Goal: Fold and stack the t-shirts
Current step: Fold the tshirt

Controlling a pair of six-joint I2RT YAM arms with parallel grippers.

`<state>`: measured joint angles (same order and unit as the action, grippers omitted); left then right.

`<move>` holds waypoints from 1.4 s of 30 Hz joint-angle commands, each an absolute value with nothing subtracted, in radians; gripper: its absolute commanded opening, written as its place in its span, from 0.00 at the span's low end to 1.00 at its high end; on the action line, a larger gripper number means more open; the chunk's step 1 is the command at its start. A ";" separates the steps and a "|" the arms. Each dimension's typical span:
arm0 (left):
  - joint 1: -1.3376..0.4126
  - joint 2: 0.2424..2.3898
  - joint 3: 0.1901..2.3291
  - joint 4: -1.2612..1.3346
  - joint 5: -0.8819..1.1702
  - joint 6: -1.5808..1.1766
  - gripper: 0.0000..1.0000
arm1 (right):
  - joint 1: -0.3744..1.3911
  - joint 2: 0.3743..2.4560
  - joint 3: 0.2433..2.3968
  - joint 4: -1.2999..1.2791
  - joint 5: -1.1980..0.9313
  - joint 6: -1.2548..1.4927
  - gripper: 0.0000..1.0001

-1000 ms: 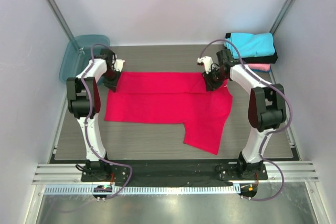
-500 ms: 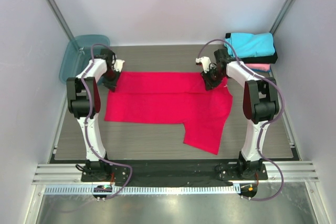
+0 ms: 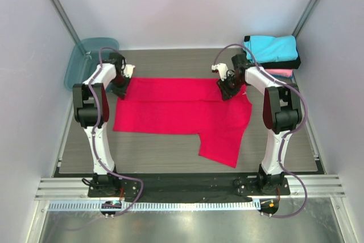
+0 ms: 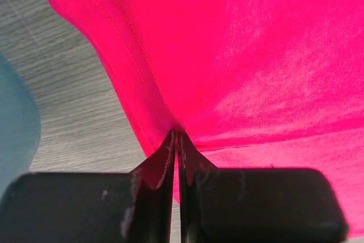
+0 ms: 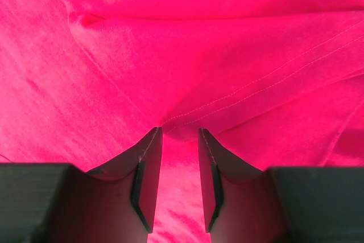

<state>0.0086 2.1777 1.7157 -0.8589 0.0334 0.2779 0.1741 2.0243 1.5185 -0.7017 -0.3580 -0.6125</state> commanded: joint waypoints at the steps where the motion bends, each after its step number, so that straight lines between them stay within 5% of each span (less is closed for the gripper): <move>1: 0.009 2.191 1.746 -0.861 0.020 0.291 0.05 | 0.179 1.976 1.511 -0.713 -0.351 -0.629 0.38; 20: 0.008 2.187 1.743 -0.862 0.009 0.298 0.04 | 0.178 2.066 1.551 -0.726 -0.348 -0.618 0.36; 24: -0.018 2.191 1.743 -0.862 0.009 0.299 0.04 | 0.181 2.075 1.554 -0.730 -0.351 -0.614 0.25; 28: -0.021 2.189 1.741 -0.862 0.009 0.299 0.04 | 0.184 2.069 1.559 -0.736 -0.356 -0.606 0.01; 42: -0.021 2.187 1.778 -0.851 0.023 0.302 0.04 | 0.250 1.832 1.534 -0.827 -0.321 -0.569 0.01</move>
<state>-0.0185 2.1818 1.7267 -0.8581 0.0078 0.2932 0.2165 1.9465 1.5280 -0.7845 -0.3237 -0.5968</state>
